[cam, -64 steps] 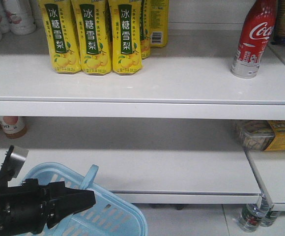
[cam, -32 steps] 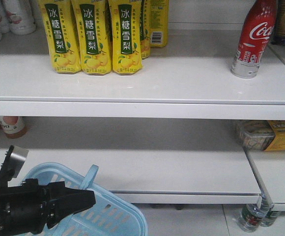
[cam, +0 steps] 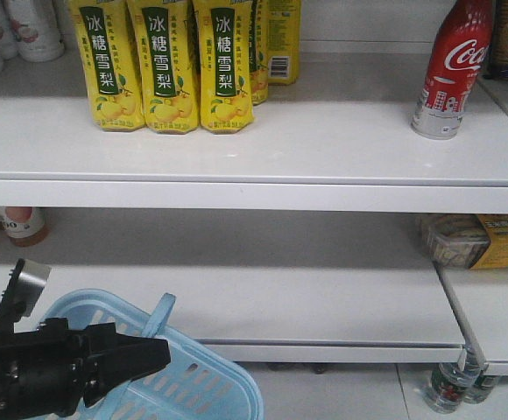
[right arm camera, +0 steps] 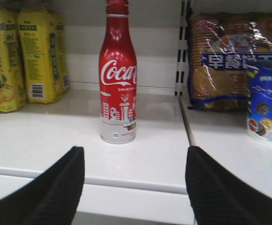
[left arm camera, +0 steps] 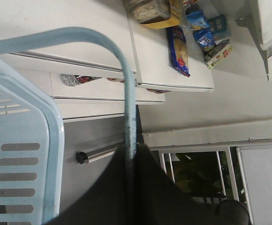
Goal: Place coke in basket with both arms
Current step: 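Raise the open right gripper to the red Coca-Cola bottle on the shelf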
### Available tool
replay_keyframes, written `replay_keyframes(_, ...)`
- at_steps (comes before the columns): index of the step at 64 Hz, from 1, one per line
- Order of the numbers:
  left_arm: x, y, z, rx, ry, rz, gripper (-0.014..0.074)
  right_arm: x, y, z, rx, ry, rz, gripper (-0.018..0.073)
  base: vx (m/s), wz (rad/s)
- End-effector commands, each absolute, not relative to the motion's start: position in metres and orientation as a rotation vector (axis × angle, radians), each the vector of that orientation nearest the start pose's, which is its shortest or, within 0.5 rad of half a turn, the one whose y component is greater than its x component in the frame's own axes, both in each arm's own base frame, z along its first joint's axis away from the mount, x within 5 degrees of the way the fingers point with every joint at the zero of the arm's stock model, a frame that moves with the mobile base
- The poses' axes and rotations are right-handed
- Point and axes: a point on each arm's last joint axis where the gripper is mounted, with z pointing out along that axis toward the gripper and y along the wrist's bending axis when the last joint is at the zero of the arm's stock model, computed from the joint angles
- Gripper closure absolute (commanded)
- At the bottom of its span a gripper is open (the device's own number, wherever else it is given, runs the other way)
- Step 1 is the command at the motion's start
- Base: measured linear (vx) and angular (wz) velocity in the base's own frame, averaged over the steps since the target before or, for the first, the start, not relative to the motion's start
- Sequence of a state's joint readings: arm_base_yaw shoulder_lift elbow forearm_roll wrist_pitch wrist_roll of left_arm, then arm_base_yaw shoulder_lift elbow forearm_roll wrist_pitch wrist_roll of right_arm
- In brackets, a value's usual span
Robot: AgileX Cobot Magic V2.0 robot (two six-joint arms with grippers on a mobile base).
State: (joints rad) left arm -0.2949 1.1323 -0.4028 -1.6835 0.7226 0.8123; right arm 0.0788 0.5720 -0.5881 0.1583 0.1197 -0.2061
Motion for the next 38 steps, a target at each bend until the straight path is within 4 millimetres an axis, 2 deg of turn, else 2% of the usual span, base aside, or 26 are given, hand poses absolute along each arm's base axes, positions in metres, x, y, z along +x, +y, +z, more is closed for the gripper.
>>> replay_keyframes(1,0.164,-0.115,0.246,-0.257,2.203,-1.553,0.0602,0.138,0.017,0.383,-0.148,1.483,0.033,0.0066,0.00,0.00)
replay_keyframes(12,0.164,-0.115,0.246,-0.257,2.203,-1.553,0.0602,0.175,0.022,0.404,-0.160,1.471,0.028,0.0015,0.00,0.00)
replay_keyframes(22,0.164,-0.115,0.246,-0.257,2.203,-1.553,0.0602,0.206,0.026,0.413,-0.140,1.478,0.043,-0.0023,0.00,0.00)
replay_keyframes(38,0.164,-0.115,0.246,-0.257,2.203,-1.553,0.0602,0.239,0.030,0.427,-0.122,1.476,0.058,-0.0036,0.00,0.00)
